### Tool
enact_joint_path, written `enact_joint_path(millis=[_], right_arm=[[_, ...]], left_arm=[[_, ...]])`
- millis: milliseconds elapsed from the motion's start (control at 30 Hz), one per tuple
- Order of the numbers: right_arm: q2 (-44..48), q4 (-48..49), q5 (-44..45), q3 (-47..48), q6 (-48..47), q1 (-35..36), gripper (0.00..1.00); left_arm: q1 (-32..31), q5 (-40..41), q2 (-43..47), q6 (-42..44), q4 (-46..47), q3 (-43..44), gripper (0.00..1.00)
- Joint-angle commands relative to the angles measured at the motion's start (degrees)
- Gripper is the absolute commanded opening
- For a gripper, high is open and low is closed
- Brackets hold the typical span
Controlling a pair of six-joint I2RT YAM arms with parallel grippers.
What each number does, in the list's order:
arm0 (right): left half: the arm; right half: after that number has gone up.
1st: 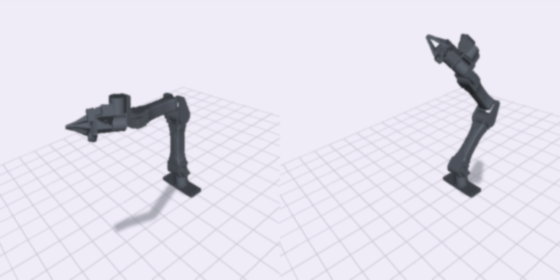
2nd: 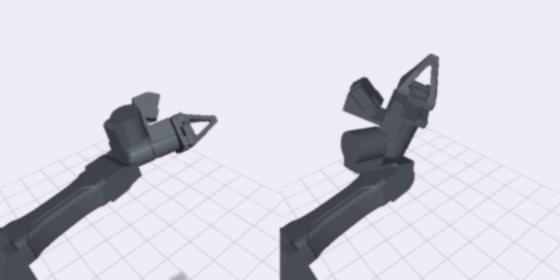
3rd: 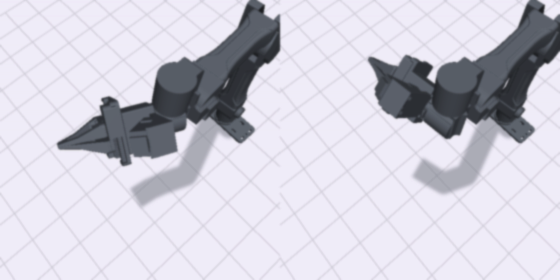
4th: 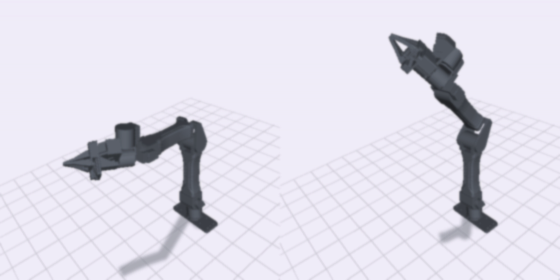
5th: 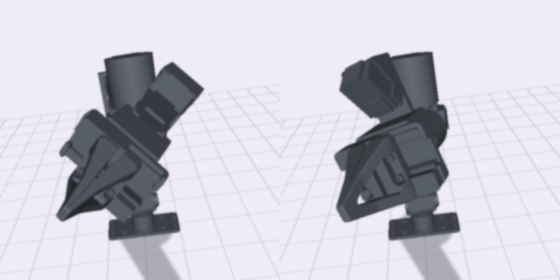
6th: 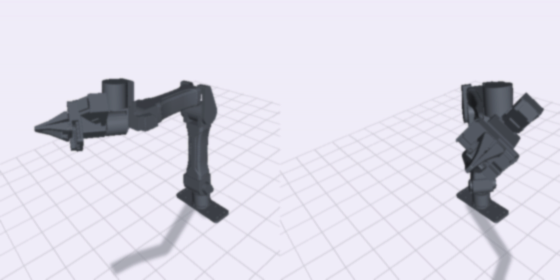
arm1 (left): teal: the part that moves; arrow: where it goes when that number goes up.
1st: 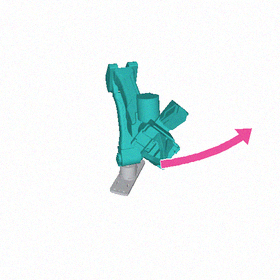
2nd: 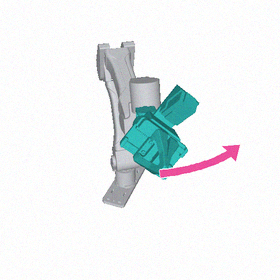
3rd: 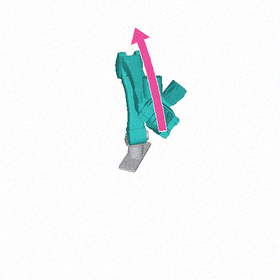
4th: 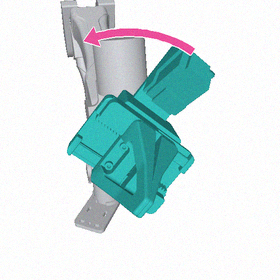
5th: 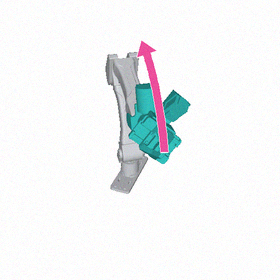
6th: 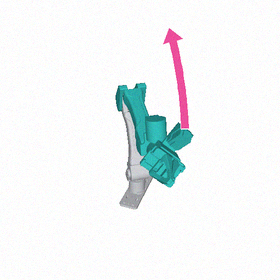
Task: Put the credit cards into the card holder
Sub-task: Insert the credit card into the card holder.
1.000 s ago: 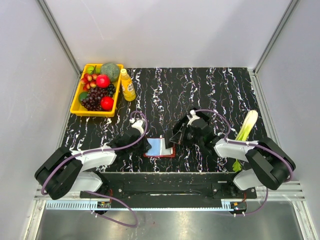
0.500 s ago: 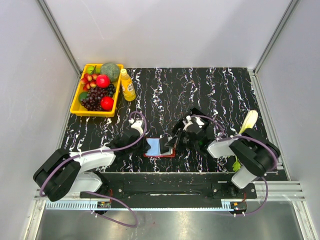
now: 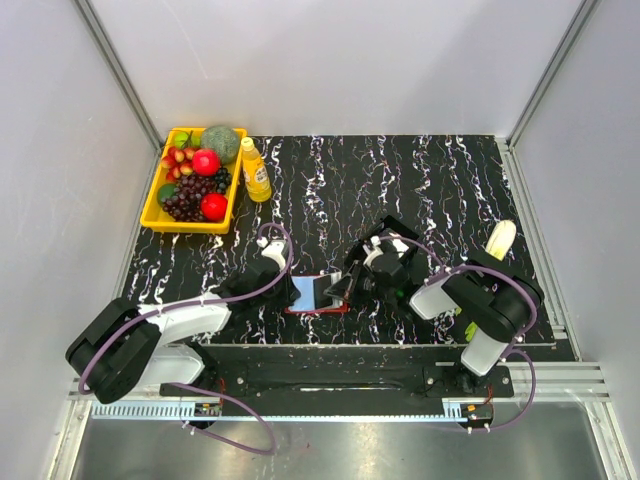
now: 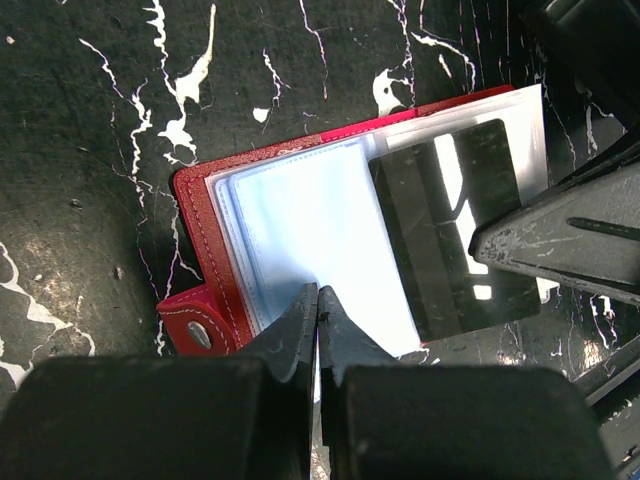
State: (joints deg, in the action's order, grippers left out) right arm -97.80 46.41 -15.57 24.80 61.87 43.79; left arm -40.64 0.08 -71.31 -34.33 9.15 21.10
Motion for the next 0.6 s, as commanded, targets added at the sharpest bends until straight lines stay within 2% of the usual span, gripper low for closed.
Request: enact_joint_path(millis=[0,133,400,567], right_arm=[[-0.9,4.12,0.81,-0.1,1.59,1.65,0.0],[-2.22,7.63,1.77,-0.63,2.9,2.62,0.0],[0.15,3.7,10.11,-0.45,0.54,2.7,0.0],[1.73,-0.89,10.21,1.66,-3.16,2.62,0.0]], left_arm=[[0.3,2.55,0.47,0.4,0.79,-0.54,0.02],[0.21,2.47,0.91,0.31,0.52,-0.62,0.02],[0.3,2.3,1.44,0.49,0.35,-1.06,0.02],[0.21,1.95,0.91,0.93,0.7,-1.24,0.01]])
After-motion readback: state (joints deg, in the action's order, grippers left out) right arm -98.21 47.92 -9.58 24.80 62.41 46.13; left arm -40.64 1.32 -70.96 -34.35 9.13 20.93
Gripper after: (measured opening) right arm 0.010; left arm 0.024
